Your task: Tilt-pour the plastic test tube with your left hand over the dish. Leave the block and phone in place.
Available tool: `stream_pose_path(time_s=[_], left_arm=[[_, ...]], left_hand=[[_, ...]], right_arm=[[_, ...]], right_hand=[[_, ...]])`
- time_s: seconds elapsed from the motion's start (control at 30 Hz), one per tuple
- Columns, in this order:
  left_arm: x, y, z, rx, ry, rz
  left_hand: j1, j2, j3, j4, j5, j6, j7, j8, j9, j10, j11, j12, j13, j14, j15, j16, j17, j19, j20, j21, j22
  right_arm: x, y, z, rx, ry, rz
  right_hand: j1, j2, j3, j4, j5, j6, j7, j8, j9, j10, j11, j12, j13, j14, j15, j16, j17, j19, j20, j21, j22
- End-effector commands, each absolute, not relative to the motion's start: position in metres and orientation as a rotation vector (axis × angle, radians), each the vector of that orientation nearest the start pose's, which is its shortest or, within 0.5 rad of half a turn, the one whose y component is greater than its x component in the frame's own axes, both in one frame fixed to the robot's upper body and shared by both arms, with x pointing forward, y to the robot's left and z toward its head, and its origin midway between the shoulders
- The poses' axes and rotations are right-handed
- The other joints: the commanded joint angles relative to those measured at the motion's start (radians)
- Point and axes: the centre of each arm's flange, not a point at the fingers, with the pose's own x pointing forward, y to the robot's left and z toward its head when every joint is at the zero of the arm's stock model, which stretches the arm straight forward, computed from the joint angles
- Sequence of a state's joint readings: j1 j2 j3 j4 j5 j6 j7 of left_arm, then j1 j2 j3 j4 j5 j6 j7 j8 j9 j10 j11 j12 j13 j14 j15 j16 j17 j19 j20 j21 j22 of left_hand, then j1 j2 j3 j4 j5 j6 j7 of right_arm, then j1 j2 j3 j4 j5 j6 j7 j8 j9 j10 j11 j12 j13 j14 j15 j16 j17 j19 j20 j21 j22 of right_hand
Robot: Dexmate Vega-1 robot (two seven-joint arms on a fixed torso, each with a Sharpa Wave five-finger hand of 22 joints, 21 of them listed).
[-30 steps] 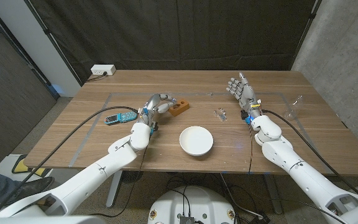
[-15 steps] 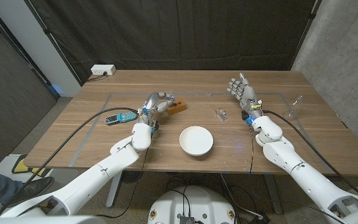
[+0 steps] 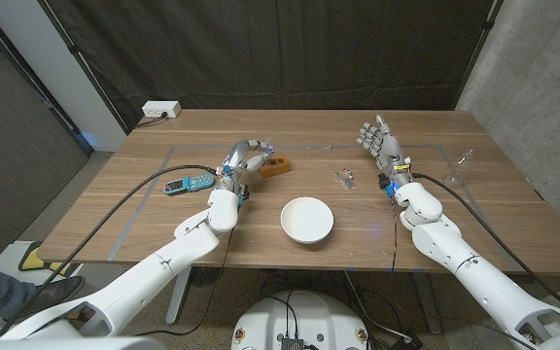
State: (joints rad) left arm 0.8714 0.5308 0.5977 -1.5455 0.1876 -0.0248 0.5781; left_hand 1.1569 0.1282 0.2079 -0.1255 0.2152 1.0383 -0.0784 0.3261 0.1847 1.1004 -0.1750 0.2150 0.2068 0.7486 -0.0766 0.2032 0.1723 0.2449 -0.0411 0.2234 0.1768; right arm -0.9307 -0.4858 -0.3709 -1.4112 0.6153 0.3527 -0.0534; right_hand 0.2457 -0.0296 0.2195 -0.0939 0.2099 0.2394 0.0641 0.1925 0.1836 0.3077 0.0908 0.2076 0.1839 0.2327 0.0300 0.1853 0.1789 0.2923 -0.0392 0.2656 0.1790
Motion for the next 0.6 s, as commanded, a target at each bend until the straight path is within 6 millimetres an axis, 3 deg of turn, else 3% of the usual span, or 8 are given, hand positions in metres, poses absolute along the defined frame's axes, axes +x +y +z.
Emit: stream_pose_path(time_s=[0.03, 0.6], left_arm=[[0.606, 0.199, -0.029, 0.663, -0.801, 0.208], [0.582, 0.216, -0.025, 0.712, -0.826, 0.234]], left_hand=[[0.005, 0.009, 0.008, 0.004, 0.003, 0.033, 0.032, -0.004, 0.002, 0.024, -0.013, 0.010, 0.007, 0.013, -0.124, -0.002, 0.002, 0.011, -0.034, -0.005, 0.001], [0.018, 0.007, 0.015, 0.005, 0.000, 0.033, 0.038, -0.010, 0.004, 0.030, -0.002, 0.012, 0.020, 0.024, -0.126, -0.011, 0.002, 0.013, -0.046, -0.011, 0.000]], right_arm=[[0.626, -0.261, -0.039, 0.081, -0.662, 0.185], [0.621, -0.254, -0.036, 0.080, -0.682, 0.184]], right_hand=[[0.015, 0.003, 0.003, -0.007, -0.005, 0.004, -0.001, 0.003, 0.006, 0.006, 0.003, 0.006, 0.003, 0.008, 0.005, 0.003, 0.003, 0.005, 0.004, -0.004, 0.006], [0.016, 0.004, 0.003, -0.007, -0.006, 0.005, 0.001, 0.003, 0.006, 0.006, 0.003, 0.006, 0.003, 0.007, 0.004, 0.002, 0.003, 0.006, 0.004, -0.006, 0.006]])
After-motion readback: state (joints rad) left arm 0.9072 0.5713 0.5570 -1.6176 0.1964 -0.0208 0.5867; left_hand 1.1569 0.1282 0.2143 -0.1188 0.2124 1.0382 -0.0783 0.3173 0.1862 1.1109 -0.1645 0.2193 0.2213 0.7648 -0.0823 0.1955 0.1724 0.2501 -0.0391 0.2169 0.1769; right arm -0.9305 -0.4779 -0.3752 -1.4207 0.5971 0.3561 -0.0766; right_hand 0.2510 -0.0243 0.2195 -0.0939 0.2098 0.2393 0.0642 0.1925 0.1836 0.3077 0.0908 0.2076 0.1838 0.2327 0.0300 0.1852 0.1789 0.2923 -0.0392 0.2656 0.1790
